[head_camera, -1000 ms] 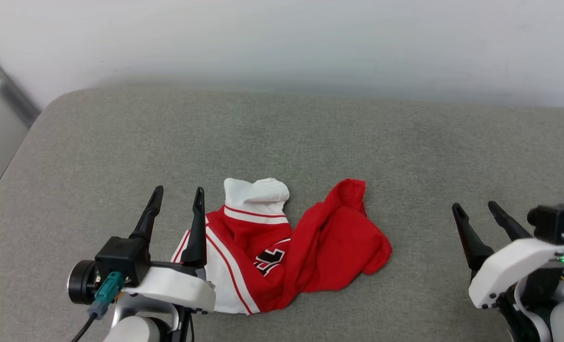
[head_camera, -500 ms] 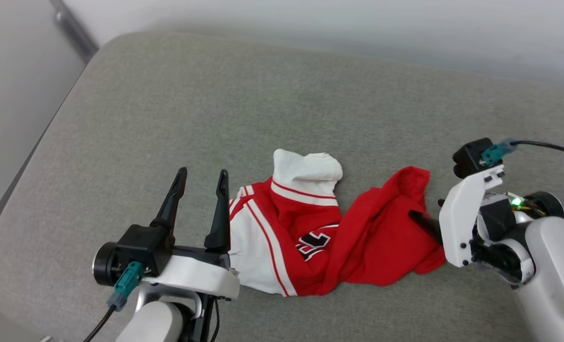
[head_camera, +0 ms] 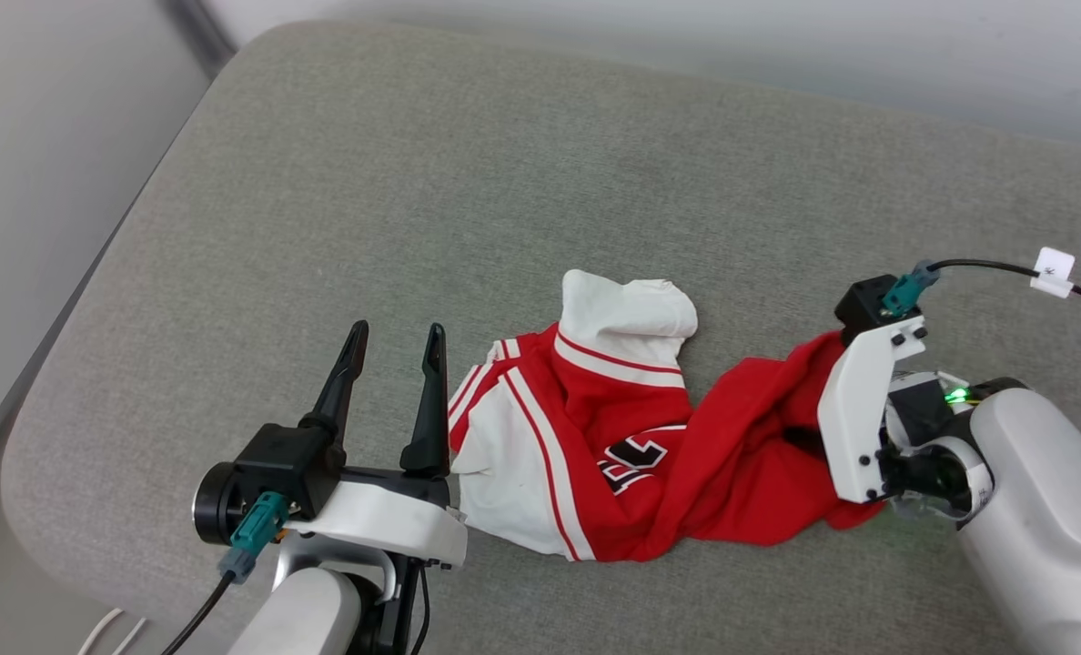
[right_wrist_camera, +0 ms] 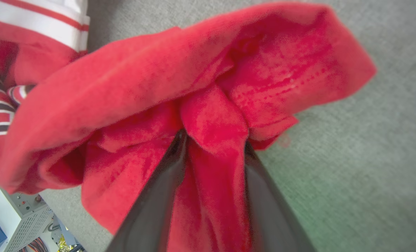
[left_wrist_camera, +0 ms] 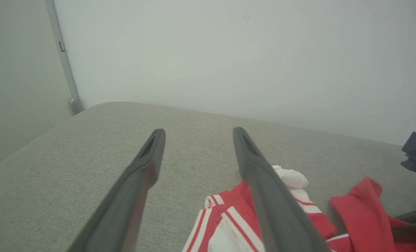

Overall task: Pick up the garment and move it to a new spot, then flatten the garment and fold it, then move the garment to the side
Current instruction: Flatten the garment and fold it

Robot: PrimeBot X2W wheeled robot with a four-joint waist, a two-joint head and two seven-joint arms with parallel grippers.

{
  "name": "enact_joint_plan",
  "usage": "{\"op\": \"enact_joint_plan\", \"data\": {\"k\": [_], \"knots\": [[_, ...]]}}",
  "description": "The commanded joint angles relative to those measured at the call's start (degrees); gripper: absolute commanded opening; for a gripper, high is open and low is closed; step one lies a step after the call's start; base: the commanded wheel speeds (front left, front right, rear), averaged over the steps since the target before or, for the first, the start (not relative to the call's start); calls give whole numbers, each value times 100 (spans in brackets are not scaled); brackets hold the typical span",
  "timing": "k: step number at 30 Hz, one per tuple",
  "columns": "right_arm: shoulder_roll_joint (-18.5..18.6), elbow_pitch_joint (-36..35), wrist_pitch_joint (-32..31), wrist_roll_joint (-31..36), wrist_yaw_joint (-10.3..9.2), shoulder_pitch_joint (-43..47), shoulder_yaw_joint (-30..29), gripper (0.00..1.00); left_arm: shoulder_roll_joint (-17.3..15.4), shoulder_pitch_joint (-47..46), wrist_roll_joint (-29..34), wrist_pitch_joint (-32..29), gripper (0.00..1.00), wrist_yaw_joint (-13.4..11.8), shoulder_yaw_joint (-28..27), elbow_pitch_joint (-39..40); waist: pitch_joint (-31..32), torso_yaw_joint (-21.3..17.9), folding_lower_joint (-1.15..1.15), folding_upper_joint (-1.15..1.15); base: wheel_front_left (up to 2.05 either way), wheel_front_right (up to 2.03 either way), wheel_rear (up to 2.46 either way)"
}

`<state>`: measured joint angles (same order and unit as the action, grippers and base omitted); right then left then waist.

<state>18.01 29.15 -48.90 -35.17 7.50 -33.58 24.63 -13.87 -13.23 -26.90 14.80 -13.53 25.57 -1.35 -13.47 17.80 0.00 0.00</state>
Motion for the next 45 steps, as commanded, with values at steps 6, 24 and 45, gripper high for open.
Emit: {"op": "enact_joint_plan", "data": {"k": [6,24,45], "knots": [[160,15,404,-96,-6,-138,99,0,-56,43,47,32,100,20,-60,-29,162,-289,0,0,0,0,0],[-93,-1741,764,1087,-3,2563,-2428,0,-402,432,-4,-290,100,-121,-82,145,755,-1550,0,0,0,0,0],[-1205,-3206,3785,1554,-3,3854,-3113,100,-461,606,-119,-457,100,-129,65,89,1085,-1559,0,0,0,0,0]]}}
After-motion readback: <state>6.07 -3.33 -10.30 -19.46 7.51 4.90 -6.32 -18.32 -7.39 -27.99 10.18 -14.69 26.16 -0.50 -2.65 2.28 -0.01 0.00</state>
